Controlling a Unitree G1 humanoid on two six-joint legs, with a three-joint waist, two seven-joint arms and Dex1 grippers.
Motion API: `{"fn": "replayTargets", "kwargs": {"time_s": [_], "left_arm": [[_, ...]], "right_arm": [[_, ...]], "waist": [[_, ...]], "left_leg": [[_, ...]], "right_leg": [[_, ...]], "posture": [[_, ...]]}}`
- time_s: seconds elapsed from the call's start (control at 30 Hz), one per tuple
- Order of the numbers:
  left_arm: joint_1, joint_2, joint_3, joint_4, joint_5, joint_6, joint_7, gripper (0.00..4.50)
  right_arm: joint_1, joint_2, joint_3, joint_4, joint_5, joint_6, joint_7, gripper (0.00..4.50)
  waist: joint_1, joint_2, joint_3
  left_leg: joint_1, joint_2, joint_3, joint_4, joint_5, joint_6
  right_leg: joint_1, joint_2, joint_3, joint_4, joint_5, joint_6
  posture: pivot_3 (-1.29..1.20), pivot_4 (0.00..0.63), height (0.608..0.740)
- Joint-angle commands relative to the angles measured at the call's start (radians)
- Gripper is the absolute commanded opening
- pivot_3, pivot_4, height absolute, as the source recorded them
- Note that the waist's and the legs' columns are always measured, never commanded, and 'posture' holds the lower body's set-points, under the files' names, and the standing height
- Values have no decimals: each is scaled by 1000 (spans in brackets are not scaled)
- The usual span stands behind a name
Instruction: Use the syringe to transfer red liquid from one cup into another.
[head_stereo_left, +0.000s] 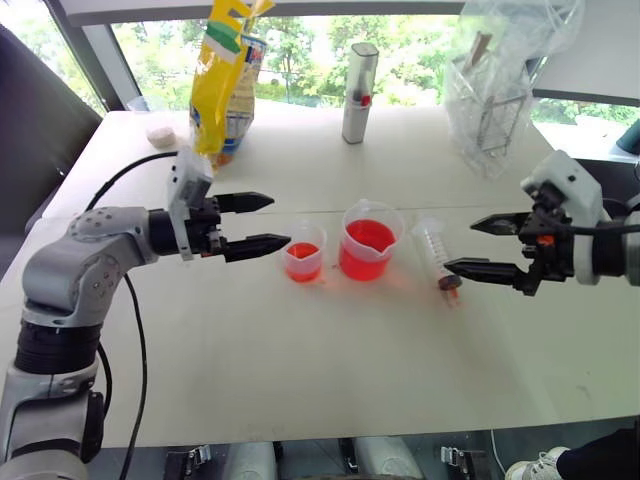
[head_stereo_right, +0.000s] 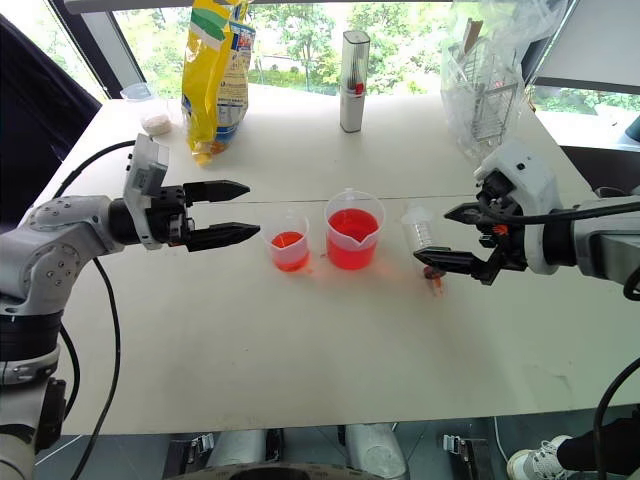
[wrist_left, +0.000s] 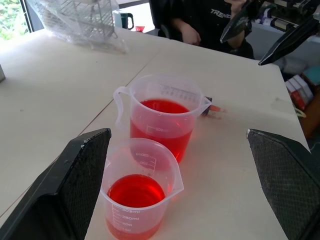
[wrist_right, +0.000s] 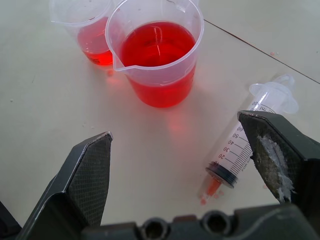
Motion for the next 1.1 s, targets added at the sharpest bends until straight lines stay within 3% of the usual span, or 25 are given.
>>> {"fn": "replayTargets", "kwargs": {"time_s": [0.03,0.73,1.1], "left_arm": [[-26,14,17,-18,2,-14,3,4500],[19,23,52,-49,-33,-13,-4,4500],[23,39,57,-59,-50,-1,11,4500]], "right_arm": [[-30,-17,-2,6,8,-25,-3,4399],[-70,-25,23,13,50,65,-43,4399],[-153,44,171,107,-26,119,-178,4399]], "waist": [[0,0,0],[0,0,0],[-2,0,0]], "left_leg": [[0,0,0,0,0,0],[0,0,0,0,0,0],[0,1,0,0,0,0]], "right_leg": [[0,0,0,0,0,0],[0,0,0,0,0,0],[0,0,0,0,0,0]], "posture": [[0,150,740],[0,150,740],[0,150,740]]}}
